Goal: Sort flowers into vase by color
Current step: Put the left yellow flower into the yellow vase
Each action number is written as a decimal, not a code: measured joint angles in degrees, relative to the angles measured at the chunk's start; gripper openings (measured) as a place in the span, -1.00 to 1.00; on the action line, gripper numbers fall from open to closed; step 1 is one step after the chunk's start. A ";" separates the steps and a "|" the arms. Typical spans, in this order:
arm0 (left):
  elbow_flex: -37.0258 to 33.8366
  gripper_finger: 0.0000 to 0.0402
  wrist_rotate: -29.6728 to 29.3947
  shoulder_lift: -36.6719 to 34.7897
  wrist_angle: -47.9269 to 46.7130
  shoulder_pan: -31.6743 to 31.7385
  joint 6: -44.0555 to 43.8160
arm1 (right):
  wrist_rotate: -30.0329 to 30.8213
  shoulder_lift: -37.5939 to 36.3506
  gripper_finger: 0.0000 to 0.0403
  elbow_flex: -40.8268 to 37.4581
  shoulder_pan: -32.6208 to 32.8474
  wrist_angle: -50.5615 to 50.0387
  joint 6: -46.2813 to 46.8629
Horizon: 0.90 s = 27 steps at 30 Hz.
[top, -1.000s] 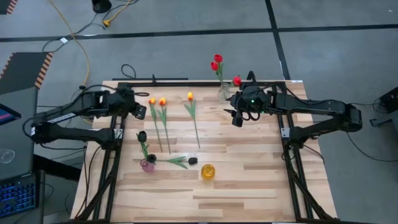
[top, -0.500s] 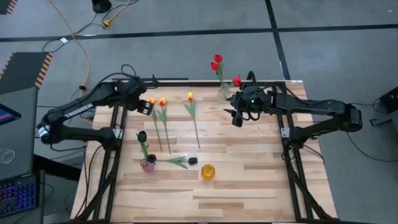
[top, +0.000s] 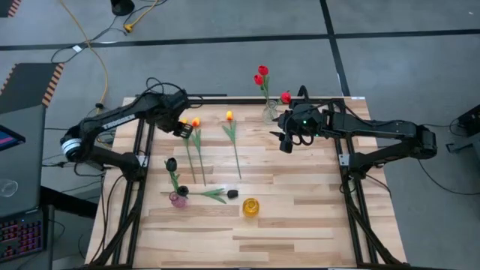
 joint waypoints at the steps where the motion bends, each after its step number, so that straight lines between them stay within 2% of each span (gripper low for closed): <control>1: 0.00 -0.35 0.06 1.09 0.42 0.00 0.35 | 0.00 0.00 0.22 0.00 0.00 0.00 0.00; 16: 0.00 -0.35 1.56 14.92 2.18 0.00 1.97 | 0.00 0.00 0.22 0.02 0.00 0.00 0.00; 23: -0.25 -0.35 1.56 16.98 5.43 0.00 1.38 | 0.00 0.00 0.22 0.00 0.00 0.00 0.00; 27: -3.21 -0.35 2.09 16.89 7.82 0.00 -1.08 | 0.00 0.00 0.22 0.00 0.02 0.00 0.00</control>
